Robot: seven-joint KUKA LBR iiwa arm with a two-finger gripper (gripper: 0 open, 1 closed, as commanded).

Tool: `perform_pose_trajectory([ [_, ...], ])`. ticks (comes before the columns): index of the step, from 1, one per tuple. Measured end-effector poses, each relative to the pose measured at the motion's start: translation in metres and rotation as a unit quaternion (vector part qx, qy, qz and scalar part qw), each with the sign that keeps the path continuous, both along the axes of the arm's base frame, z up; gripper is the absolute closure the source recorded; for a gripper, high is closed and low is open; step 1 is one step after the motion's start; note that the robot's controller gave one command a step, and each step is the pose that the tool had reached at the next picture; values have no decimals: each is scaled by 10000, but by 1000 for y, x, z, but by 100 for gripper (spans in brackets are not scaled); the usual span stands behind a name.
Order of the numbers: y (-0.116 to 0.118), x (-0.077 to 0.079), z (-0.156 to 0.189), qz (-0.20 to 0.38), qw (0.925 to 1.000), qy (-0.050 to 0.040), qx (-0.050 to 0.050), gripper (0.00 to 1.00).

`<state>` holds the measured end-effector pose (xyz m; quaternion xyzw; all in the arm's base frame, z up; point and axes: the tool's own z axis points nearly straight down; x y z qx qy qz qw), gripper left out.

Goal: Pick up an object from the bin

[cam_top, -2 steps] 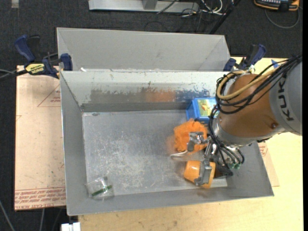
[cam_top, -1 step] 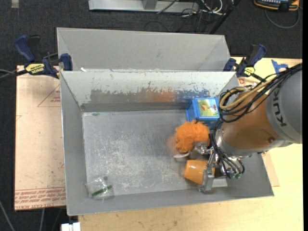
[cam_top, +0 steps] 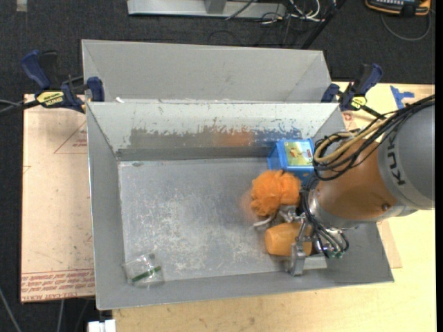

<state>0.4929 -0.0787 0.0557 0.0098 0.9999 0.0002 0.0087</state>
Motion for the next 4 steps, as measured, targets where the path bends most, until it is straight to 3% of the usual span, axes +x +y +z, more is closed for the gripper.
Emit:
perform_pose_trajectory([
  [1,9,-3,15,-3,10000,63,8,0],
  [2,20,-5,14,-48,10000,-15,5,0],
  [3,10,-3,15,-2,10000,64,20,100],
  [4,10,-3,15,0,10000,64,20,100],
])
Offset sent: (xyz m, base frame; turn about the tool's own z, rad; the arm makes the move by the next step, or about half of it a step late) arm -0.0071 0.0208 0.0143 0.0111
